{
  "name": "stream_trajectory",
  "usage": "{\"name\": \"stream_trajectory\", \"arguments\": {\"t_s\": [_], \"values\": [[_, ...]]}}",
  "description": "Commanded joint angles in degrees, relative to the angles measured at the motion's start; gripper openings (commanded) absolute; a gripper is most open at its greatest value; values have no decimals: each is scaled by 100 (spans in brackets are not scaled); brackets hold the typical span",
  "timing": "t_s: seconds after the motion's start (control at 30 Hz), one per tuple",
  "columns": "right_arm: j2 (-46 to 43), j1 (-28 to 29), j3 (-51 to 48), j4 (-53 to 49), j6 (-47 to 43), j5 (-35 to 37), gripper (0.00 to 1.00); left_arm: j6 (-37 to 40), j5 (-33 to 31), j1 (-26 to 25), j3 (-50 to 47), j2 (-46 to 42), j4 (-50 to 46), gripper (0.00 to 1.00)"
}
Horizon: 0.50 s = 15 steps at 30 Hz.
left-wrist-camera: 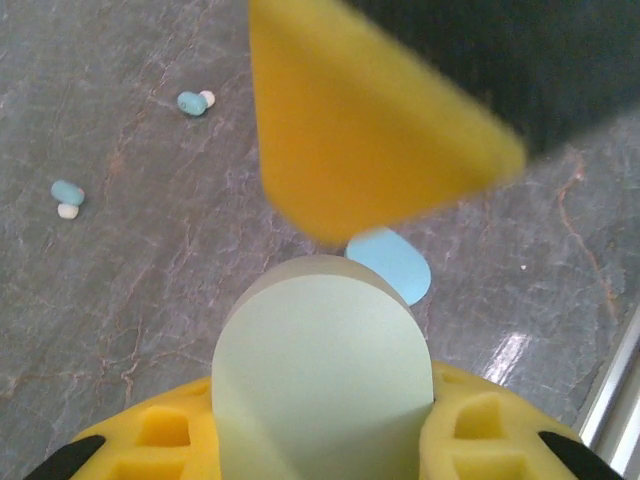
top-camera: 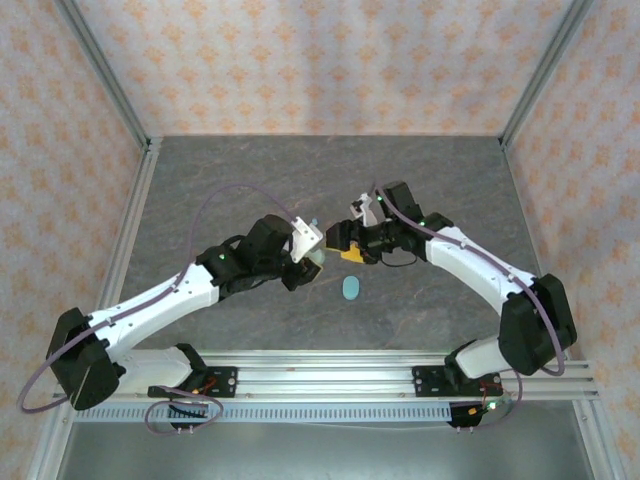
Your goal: Insert the wireless bluetooth earbuds into the charging case
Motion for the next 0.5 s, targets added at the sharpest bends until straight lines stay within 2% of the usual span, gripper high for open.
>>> {"name": "stream_trajectory", "arguments": {"t_s": [0.0, 0.33, 0.4, 0.47], "values": [[-123, 182, 100, 223, 62, -169, 81, 51, 237, -39, 228, -103, -38, 17], [-55, 368, 67, 748, 374, -388, 81, 51, 298, -34, 292, -85, -74, 18], [-53, 379, 57, 763, 377, -423, 77, 54, 311, -36, 296, -95, -60, 18], [-43, 384, 39, 809, 408, -489, 67, 51, 297, -39, 303, -103, -45, 18]]}}
